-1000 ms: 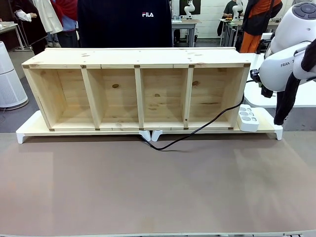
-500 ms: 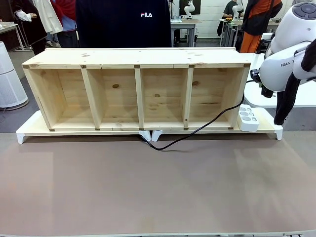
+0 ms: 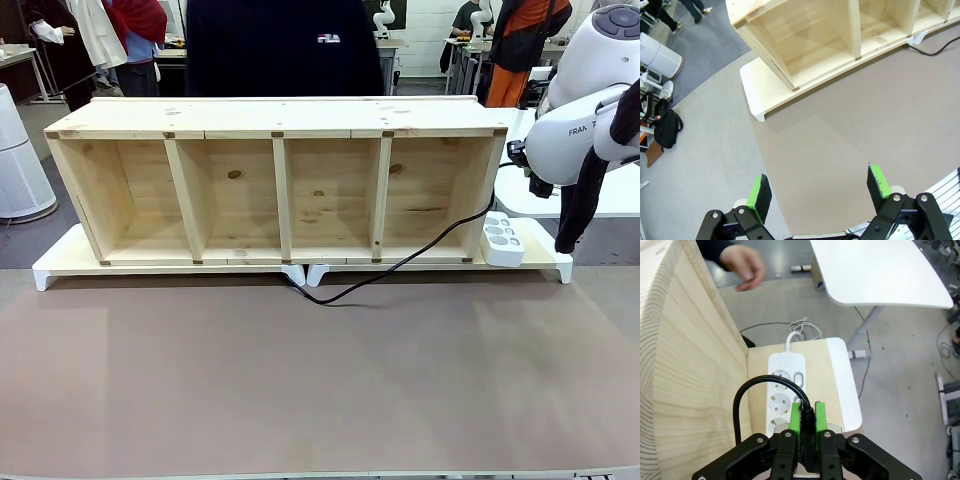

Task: Perform cable management.
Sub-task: Release the Power Cable when the human grasps it.

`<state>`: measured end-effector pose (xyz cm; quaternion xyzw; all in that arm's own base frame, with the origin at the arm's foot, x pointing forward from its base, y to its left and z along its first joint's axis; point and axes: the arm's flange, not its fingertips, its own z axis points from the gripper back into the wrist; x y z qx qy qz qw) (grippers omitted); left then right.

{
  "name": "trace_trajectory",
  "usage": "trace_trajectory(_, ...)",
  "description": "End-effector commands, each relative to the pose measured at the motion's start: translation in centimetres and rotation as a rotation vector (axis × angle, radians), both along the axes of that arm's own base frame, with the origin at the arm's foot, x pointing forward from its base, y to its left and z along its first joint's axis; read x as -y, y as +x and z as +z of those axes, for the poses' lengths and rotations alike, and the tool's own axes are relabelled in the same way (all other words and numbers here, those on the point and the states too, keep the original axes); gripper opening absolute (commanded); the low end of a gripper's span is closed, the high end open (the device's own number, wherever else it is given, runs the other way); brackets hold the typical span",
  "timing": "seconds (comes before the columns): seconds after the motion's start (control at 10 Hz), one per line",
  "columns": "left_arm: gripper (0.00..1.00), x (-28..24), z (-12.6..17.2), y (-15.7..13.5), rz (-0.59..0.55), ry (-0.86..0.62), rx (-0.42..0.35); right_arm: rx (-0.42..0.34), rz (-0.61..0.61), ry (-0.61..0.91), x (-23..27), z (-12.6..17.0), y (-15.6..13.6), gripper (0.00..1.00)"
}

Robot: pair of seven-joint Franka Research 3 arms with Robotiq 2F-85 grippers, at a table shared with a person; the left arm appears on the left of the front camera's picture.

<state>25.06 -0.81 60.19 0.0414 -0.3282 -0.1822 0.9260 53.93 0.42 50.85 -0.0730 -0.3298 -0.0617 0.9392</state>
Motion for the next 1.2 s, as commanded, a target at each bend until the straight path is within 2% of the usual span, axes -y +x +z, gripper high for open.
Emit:
trace_trajectory(0.0,1.00,-0.09,0.01,0.00,0.001,-0.002,0.000,0.002,0.005,-0.004,-0.20,-0.01,0.09,0.15)
trace_trajectory(1.1,1.00,-0.09,0.01,0.00,0.001,-0.002,0.000,0.002,0.005,-0.004,-0.20,-0.01,0.09,0.15)
